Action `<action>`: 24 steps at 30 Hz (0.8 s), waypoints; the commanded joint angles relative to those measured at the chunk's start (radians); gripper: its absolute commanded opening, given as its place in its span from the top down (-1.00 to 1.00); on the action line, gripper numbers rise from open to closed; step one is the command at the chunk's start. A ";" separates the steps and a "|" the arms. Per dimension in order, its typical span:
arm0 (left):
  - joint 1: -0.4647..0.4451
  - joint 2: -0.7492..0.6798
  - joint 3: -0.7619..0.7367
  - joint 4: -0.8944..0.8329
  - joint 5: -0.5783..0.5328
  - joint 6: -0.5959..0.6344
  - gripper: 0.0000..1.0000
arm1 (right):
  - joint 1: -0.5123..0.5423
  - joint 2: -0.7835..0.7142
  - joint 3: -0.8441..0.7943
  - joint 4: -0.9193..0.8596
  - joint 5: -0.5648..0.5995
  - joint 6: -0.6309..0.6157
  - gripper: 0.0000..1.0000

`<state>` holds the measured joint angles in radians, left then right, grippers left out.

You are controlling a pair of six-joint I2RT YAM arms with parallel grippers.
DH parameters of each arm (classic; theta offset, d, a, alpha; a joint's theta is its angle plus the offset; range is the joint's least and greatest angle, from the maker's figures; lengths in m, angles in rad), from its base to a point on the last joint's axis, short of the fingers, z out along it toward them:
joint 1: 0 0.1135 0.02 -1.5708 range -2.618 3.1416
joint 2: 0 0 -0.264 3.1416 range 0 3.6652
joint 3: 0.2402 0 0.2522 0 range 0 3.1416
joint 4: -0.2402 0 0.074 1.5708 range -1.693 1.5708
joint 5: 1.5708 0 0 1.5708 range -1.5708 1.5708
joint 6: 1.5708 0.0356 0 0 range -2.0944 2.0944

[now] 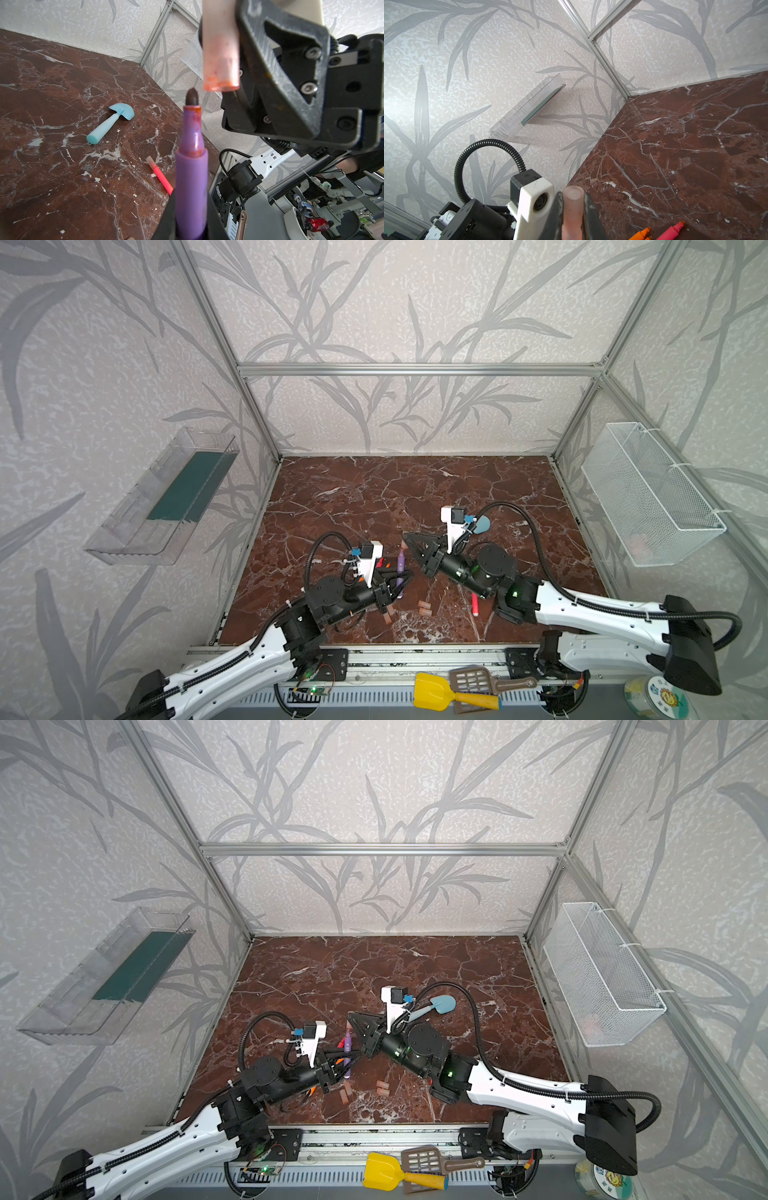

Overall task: Insert the pens into the pen caps
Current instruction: 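Lower the cap onto the purple marker tip held by the left gripper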

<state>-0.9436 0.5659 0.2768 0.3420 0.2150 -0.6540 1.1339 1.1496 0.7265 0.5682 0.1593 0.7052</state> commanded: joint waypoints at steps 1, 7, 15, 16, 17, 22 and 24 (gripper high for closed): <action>-0.001 -0.013 -0.013 0.015 0.006 -0.010 1.00 | 0.007 0.021 0.046 -0.002 0.008 -0.033 1.00; -0.001 -0.020 -0.012 0.008 0.009 -0.010 1.00 | 0.007 0.042 0.050 0.007 0.029 -0.043 1.00; -0.001 -0.045 -0.014 -0.013 -0.003 -0.007 1.00 | 0.008 0.038 0.047 0.000 0.027 -0.052 1.00; -0.003 -0.050 -0.014 -0.016 -0.003 -0.007 1.00 | 0.007 0.035 0.044 -0.002 0.035 -0.053 1.00; -0.002 -0.052 -0.014 -0.018 -0.005 -0.006 1.00 | 0.008 0.032 0.041 -0.002 0.044 -0.057 1.00; -0.001 -0.052 -0.014 -0.020 -0.007 -0.006 1.00 | 0.007 0.035 0.045 -0.002 0.013 -0.048 1.00; -0.002 -0.051 -0.011 -0.023 -0.011 -0.003 1.00 | 0.008 0.041 0.043 0.003 -0.013 -0.030 1.00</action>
<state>-0.9436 0.5259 0.2726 0.3122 0.2115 -0.6556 1.1366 1.1908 0.7506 0.5552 0.1738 0.6670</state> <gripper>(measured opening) 0.166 0.147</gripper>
